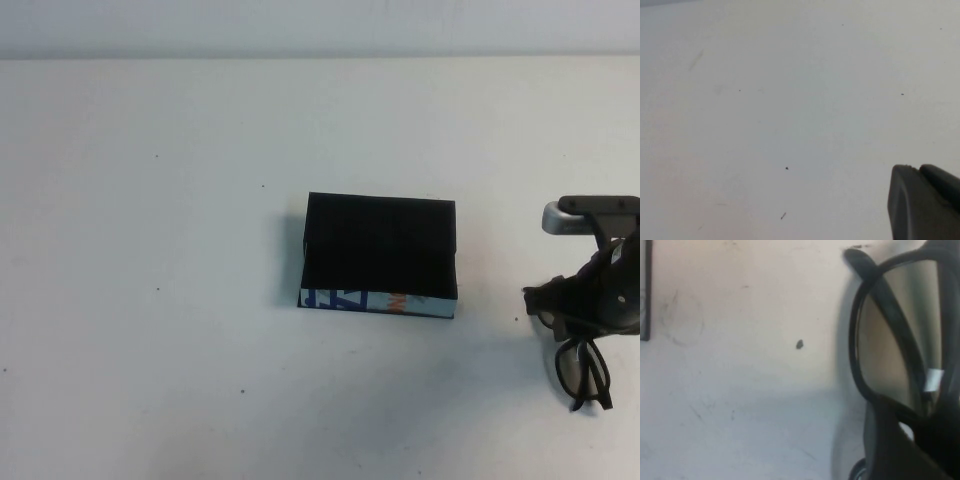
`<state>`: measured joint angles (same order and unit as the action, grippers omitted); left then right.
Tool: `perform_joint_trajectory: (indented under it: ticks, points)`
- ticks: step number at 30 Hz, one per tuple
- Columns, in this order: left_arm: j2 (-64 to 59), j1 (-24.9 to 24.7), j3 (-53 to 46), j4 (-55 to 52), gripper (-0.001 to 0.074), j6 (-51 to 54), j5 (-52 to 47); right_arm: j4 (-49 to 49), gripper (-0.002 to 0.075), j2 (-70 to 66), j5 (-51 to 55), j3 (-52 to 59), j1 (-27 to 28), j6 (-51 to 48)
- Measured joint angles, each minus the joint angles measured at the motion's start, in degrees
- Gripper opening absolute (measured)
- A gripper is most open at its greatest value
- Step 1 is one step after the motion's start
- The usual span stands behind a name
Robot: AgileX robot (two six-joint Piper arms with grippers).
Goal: Take glasses out of glasses case
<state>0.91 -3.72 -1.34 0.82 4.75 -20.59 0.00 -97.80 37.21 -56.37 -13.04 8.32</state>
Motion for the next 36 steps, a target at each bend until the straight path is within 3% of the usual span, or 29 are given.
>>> perform_joint_trajectory:
  ticks: [5, 13, 25, 30, 36]
  points:
    - [0.00, 0.00, 0.00, 0.00, -0.0004, 0.00, 0.00, 0.00, 0.0257, 5.01, 1.43, 0.00, 0.00, -0.13]
    - [0.00, 0.00, 0.00, 0.00, -0.0004, 0.00, 0.00, 0.00, 0.0266, 25.60, 6.19, 1.50, 0.00, -0.22]
    - [0.00, 0.00, 0.00, 0.00, -0.0004, 0.00, 0.00, 0.00, 0.0266, 67.30, -0.28, 22.98, 0.00, -0.26]
    - [0.00, 0.00, 0.00, 0.00, -0.0004, 0.00, 0.00, -1.94, 0.0244, 77.12, 3.57, 24.28, 0.00, -0.26]
    - [0.00, 0.00, 0.00, 0.00, -0.0004, 0.00, 0.00, -5.15, 0.0188, 81.34, -1.53, 24.56, 0.00, -1.96]
